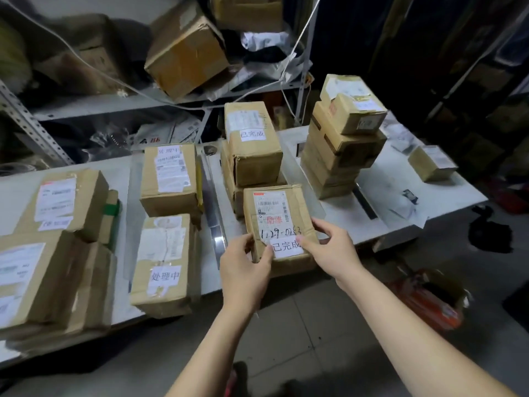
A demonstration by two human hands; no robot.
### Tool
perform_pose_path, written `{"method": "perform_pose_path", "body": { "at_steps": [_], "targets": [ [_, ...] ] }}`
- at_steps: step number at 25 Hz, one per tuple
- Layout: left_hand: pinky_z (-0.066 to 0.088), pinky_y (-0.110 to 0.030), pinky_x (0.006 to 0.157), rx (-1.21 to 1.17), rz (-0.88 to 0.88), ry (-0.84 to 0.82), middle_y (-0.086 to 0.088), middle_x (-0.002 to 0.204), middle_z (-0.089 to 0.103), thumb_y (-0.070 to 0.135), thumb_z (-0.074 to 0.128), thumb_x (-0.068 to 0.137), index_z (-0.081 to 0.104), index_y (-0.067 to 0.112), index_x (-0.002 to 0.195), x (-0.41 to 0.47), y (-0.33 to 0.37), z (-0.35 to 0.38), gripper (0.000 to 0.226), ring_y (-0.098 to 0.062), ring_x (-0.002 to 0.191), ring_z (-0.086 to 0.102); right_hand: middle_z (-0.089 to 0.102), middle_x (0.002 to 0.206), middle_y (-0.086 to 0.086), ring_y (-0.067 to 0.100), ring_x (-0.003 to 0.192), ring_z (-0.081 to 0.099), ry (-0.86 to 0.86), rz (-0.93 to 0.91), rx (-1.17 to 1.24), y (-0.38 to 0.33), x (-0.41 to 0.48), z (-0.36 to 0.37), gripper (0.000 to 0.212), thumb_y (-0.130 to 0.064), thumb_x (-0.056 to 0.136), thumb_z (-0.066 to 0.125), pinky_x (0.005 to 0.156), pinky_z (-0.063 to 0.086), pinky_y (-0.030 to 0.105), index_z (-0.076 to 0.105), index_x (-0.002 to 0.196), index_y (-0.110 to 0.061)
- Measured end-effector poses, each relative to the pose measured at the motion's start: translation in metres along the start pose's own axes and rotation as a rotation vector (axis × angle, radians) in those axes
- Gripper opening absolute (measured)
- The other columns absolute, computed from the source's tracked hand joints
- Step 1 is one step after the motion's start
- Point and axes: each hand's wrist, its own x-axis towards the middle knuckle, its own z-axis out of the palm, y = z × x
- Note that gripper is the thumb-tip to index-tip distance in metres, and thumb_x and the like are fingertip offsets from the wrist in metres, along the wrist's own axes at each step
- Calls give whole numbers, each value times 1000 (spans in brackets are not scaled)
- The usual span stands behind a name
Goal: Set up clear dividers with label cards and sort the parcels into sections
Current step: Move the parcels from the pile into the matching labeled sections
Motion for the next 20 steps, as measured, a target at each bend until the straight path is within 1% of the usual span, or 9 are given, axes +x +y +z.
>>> {"method": "perform_pose_path", "body": {
  "at_steps": [2,4,7,9,11,13,17,18,20],
  "targets": [
    [42,-9,82,4,-46,5,13,118,68,29,75,91,69,21,127,-3,-12,21,37,-4,105,60,66,128,-9,13,117,64,-56,19,-21,16,14,-1,60,-22,88,80,79,54,16,57,143,-22],
    [38,-5,78,23,-87,3,15,113,66,28,74,92,70,22,126,-4,-25,39,34,-2,101,59,66,131,-8,14,118,64,-101,59,-28,33,28,1,61,-20,88,80,77,53,14,56,144,-21],
    [39,-7,76,40,-147,1,17,107,65,28,73,93,70,26,124,-1,-48,59,31,-1,99,60,64,137,-5,18,123,62,-120,113,-85,58,46,10,64,-23,87,81,92,57,30,55,145,-23],
    [40,-7,75,50,-186,2,19,102,64,27,73,93,71,27,122,3,-63,68,29,-3,100,62,61,139,-6,20,127,60,-130,138,-107,71,56,19,66,-24,86,81,99,56,37,54,146,-23],
    [38,-5,75,69,-212,11,20,103,65,25,72,94,71,26,124,7,-76,73,30,0,99,61,60,141,-5,21,128,59,-153,142,-123,82,65,31,67,-25,86,81,102,55,39,52,147,-22],
    [39,-6,79,99,-207,4,15,110,67,25,72,94,69,25,129,13,-89,74,35,1,102,59,61,141,-5,21,129,59,-173,143,-133,91,72,42,67,-27,87,80,104,54,41,52,147,-22],
    [52,-24,91,111,-208,12,8,115,63,29,74,92,67,22,132,23,-103,76,41,-6,106,60,61,142,-6,18,128,59,-155,147,-155,97,77,51,66,-32,88,77,106,52,41,51,148,-24],
    [52,-26,92,116,-206,16,8,117,63,30,74,92,66,21,134,23,-105,76,43,-7,107,60,61,142,-6,17,129,58,-145,148,-162,97,76,51,66,-33,88,77,106,52,41,51,148,-25],
    [49,-24,94,113,-214,8,7,122,62,32,73,93,63,18,138,22,-107,75,47,-6,111,58,62,140,-7,16,129,58,-139,138,-191,96,75,52,65,-36,88,77,107,51,40,52,147,-27]
  ]
}}
